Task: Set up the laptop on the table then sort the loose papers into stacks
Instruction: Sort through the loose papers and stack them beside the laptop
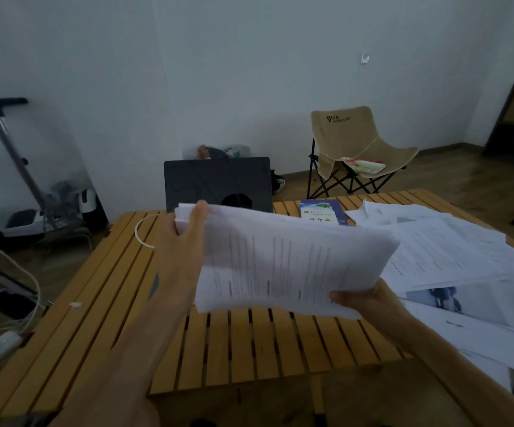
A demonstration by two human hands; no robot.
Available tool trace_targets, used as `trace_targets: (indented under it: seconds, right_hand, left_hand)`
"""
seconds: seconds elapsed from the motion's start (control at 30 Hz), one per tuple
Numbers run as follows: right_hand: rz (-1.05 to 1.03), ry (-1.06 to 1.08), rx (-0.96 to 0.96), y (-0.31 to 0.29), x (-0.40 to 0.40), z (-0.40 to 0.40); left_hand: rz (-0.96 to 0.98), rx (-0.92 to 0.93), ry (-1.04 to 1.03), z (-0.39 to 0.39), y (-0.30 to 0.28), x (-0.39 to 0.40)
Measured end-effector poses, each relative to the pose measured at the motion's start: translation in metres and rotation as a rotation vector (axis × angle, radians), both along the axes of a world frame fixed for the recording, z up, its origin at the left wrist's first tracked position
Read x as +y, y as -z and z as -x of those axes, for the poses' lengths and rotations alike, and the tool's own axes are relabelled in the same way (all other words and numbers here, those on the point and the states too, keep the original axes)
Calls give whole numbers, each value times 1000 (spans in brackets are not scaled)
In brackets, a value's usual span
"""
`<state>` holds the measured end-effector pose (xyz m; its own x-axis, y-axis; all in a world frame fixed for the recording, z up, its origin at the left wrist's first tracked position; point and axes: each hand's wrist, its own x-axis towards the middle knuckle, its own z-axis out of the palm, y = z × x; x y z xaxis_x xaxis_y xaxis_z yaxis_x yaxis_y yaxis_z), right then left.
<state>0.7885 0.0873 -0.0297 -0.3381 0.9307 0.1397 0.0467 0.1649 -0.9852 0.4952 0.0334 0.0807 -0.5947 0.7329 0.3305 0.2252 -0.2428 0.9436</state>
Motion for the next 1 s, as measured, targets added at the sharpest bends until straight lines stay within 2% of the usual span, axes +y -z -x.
trace_targets:
  seconds: [0.2, 0.3, 0.37, 0.5, 0.63, 0.73, 0.83, 1.0]
  right_hand:
    - [37, -39, -45, 19, -3, 7]
    - [-11, -13, -47, 17, -3, 10]
    - [-40, -2, 2, 17, -1, 10]
    - [-33, -90, -6, 24, 1, 9]
    - [27, 1, -9, 31, 5, 8]
    - [64, 39, -28, 31, 8, 5]
    - [150, 16, 2, 23, 7, 0]
    - [235, -57, 14, 17, 7, -8]
  left_hand:
    - [32, -1, -43, 2, 26, 2]
    - [-10, -15, -102, 3, 16, 6]
    - [-5, 42, -157, 2, 8, 10]
    - [51, 76, -174, 1, 10, 13]
    - [25, 50, -116, 4, 13, 24]
    - [21, 59, 4, 11, 15, 33]
    - [-5, 148, 151, 19, 12, 29]
    - [108, 328, 295, 36, 6, 30]
